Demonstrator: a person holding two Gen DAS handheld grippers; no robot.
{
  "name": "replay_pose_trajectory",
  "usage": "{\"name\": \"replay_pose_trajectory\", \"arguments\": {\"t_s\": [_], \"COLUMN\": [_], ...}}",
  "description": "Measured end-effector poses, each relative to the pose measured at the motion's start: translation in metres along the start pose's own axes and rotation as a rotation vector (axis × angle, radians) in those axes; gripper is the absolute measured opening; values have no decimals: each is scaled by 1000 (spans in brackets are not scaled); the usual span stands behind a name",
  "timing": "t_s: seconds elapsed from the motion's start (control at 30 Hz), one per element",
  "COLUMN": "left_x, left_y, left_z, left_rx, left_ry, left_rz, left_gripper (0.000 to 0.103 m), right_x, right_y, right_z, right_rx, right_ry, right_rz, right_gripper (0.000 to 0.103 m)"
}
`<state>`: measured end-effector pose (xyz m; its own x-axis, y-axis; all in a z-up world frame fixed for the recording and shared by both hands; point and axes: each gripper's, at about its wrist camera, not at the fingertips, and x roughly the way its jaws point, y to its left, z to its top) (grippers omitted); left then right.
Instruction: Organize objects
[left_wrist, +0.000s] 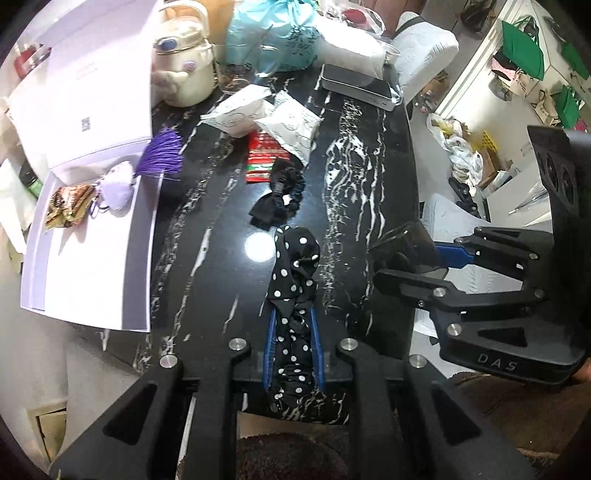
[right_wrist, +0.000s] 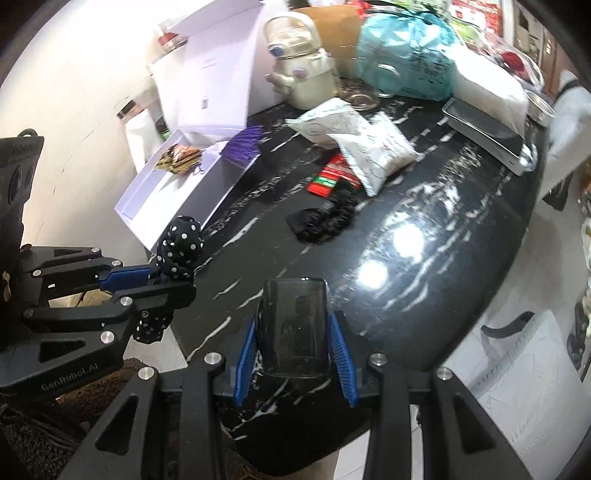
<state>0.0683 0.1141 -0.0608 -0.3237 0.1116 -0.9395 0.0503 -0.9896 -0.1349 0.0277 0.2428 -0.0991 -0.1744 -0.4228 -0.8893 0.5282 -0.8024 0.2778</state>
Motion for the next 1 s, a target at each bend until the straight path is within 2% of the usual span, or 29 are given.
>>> {"name": "replay_pose_trajectory", "arguments": {"t_s": [0.37, 1.0], "left_x": [-15, -43], "left_y": [44, 131], "left_z": [-20, -56], "left_rx": [-87, -278], "left_ry": [-8, -58], "left_rz": [18, 89], "left_gripper": [15, 15], "right_x": [11, 38], "right_y": [42, 124], "right_z": [13, 38], "right_rx": [-74, -242], "right_ry": [13, 41], "right_rz": [28, 107], "right_gripper": [38, 38]}}
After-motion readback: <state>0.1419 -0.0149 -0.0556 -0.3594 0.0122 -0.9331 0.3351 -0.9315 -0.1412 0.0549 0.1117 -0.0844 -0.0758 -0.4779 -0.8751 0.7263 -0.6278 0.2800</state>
